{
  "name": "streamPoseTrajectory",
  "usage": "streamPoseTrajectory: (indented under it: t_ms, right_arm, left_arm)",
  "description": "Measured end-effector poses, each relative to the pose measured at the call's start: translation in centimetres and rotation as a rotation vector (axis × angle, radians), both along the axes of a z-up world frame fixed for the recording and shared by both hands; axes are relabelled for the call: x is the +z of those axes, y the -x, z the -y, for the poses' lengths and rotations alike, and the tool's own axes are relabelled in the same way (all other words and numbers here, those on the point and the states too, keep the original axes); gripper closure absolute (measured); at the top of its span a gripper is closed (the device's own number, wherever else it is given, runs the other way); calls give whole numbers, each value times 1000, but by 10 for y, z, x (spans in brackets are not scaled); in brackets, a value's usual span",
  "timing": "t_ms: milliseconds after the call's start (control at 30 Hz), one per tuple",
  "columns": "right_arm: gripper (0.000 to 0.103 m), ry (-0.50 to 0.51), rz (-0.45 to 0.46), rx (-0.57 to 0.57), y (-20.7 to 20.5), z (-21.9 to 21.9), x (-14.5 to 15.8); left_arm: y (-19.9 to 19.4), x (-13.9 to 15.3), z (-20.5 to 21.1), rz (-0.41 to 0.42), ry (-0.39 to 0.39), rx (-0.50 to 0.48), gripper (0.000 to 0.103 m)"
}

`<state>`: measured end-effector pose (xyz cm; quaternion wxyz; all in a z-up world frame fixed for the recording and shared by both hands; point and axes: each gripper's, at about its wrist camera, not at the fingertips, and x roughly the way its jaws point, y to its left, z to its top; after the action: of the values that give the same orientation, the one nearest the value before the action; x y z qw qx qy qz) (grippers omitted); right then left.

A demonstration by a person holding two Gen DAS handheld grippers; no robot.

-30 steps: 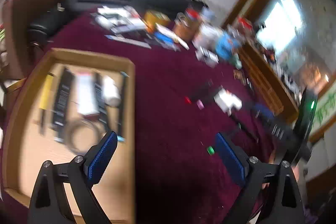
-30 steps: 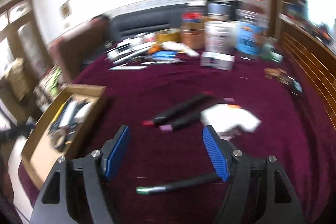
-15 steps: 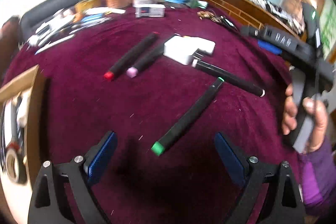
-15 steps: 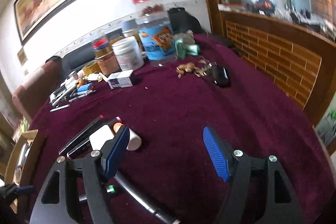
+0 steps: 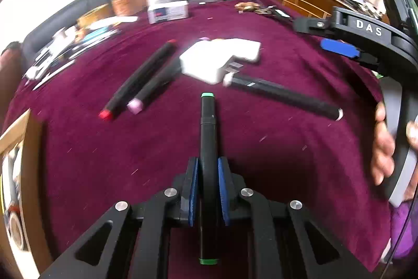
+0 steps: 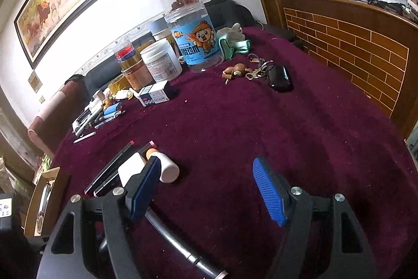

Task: Organize rigid objects
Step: 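Grasp the green-capped black marker with the left tool while the right tool grasps a black marker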

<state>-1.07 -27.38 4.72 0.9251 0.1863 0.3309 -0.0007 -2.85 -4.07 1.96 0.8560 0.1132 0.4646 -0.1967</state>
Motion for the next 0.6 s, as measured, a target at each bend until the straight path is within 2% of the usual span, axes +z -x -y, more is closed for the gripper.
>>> streamPoseTrajectory:
  t_ms: [133,267,300,333,400,433,500,533,600]
  right_arm:
    - [31,-13,-16,0,-1,1,-3]
    - [31,0,-34,6,-3,-2,-5]
    - [31,9,-35,5,-3,-3,-5]
    - [31,19,-36,2,-3,-3,-5]
    - [31,28,-37,-3,-3,-4,-6]
    - [31,33,-39,-7,-3,-4,-6]
    - [31,39,-44,-8,-3,-4,-7]
    - [31,42,-49,-6,-4,-5,-8]
    - [31,44,-53,0,-5,-6,-9]
  left_arm:
    - [1,2,-35,-38,47,93,88]
    - [2,-1,-38,-32,84,108,86]
    - [2,-2,-36,-26,86,109,78]
    - [4,-2,-34,-24,100,102,65]
    - [7,-3,-28,-11,116,77,49]
    - [11,-3,-23,9,98,65,44]
    - [17,-4,-8,52,6,52,32]
    - [15,-5,-8,60,-20,79,20]
    - [7,-8,-19,21,13,122,12]
